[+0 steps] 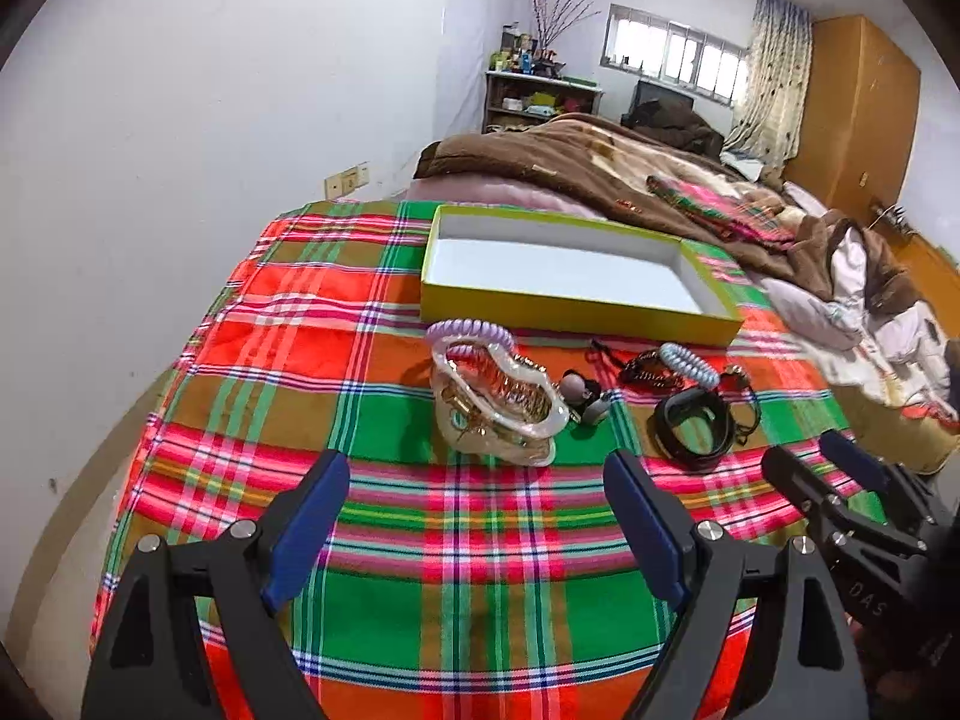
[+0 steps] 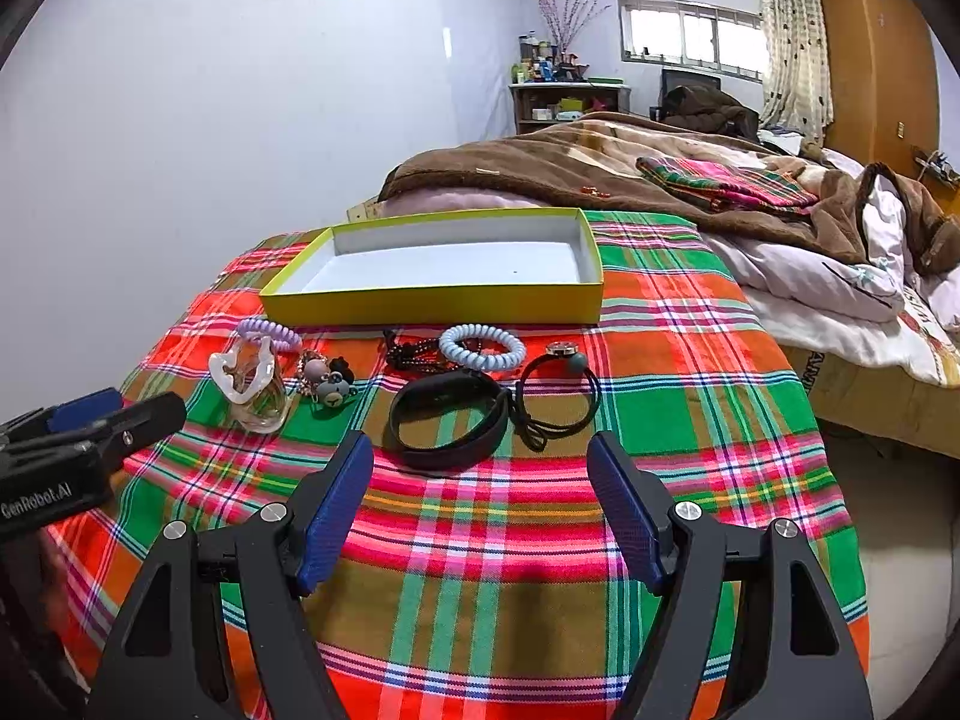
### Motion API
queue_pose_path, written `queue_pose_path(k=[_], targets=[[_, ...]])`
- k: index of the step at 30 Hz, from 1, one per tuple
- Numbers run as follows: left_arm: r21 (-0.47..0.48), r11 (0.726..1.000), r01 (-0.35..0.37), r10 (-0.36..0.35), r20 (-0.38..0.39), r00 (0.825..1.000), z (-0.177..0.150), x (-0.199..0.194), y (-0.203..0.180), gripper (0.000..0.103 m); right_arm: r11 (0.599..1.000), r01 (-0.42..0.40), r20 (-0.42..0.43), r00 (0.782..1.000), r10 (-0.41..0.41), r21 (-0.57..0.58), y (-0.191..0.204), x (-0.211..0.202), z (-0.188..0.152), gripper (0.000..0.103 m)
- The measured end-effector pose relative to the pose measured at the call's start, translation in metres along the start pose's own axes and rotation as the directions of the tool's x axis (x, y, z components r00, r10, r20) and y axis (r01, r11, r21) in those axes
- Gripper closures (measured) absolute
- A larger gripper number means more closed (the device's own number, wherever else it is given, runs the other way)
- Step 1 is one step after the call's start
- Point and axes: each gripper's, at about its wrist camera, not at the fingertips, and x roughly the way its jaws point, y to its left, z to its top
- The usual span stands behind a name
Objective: Organize jewelry
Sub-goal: 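Grasp the clear hair claw clip with the left gripper while the right gripper grasps the black watch band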
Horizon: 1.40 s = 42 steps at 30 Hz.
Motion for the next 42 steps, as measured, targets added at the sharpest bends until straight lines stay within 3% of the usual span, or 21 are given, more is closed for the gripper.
queue_pose_path(k=[5, 13, 19, 23, 26, 32, 37, 39, 42], targets=[[-0.036, 0.999, 0.036, -0.038, -0.061, 0.997, 0.007, 0.009, 0.014, 0.015, 0.999, -0.035, -0.005, 0.999, 0.035, -0.039, 0.003, 0.006, 0.006, 0.029], [-0.087, 0.994, 0.060, -0.069, -0.106, 0.992, 0.018, 0.021, 0.035, 0.015, 0.971, -0.169, -0.070, 0.985, 0.159, -0.171, 0.022, 0.025, 0.018, 0.029], [-0.154, 0.984, 0.092, -0.115, -0.149, 0.982, 0.027, 0.031, 0.045, 0.015, 0.959, -0.197, -0.135, 0.976, 0.172, -0.203, 0.032, 0.050, 0.022, 0.049], [-0.141, 0.986, 0.093, -0.116, -0.170, 0.979, 0.032, 0.041, 0.039, 0.017, 0.953, -0.216, -0.177, 0.968, 0.179, -0.214, 0.035, 0.062, 0.021, 0.066], [-0.149, 0.984, 0.103, -0.132, -0.199, 0.971, 0.033, 0.052, 0.036, 0.019, 0.952, -0.215, -0.200, 0.965, 0.172, -0.217, 0.036, 0.066, 0.018, 0.067], [-0.138, 0.987, 0.082, -0.113, -0.236, 0.965, 0.032, 0.066, 0.031, 0.022, 0.949, -0.195, -0.225, 0.964, 0.140, -0.249, 0.040, 0.077, 0.018, 0.075], [-0.129, 0.991, 0.035, -0.068, -0.262, 0.963, 0.031, 0.076, 0.032, 0.023, 0.947, -0.168, -0.220, 0.970, 0.108, -0.275, 0.042, 0.080, 0.017, 0.076], [-0.121, 0.992, 0.019, -0.051, -0.263, 0.963, 0.031, 0.078, 0.032, 0.024, 0.945, -0.165, -0.221, 0.970, 0.104, -0.282, 0.042, 0.081, 0.017, 0.084], [-0.096, 0.995, -0.014, -0.012, -0.268, 0.963, 0.030, 0.079, 0.034, 0.026, 0.947, -0.146, -0.215, 0.973, 0.085, -0.286, 0.041, 0.081, 0.017, 0.084]])
